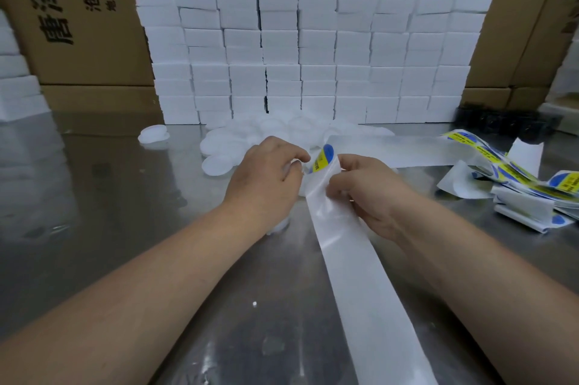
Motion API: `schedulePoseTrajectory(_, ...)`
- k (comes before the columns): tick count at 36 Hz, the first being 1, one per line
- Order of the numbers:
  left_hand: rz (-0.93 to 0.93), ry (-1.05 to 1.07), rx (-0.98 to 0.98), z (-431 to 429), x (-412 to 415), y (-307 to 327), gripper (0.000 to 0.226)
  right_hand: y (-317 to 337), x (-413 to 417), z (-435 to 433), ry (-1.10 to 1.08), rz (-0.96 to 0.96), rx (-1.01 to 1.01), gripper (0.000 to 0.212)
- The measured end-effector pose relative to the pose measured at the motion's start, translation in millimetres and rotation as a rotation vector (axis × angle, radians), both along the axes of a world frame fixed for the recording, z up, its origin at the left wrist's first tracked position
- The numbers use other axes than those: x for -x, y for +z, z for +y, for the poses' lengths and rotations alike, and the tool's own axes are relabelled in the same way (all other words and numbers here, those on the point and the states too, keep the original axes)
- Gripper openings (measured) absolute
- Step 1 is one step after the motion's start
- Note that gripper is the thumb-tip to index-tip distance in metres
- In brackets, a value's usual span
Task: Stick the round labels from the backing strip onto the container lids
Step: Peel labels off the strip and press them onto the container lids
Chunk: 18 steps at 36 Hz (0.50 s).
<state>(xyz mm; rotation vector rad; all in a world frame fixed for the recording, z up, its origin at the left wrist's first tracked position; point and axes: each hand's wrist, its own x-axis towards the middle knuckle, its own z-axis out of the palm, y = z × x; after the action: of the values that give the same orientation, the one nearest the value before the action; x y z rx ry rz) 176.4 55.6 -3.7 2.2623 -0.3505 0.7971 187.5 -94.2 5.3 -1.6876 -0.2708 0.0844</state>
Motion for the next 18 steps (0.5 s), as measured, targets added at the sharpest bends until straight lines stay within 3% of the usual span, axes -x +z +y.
schedulePoseTrajectory(7,-0.01,0.037,-0.027,-1.7,1.0,1.0,0.021,-2.0,6.1,3.5,0.027,-0.134,0.069,0.04)
schedulePoseTrajectory(18,-0.023,-0.003,-0.053,-2.0,0.1,-1.8,0.026,-4.9,6.3,7.0,-0.05,-0.312,0.16,0.031)
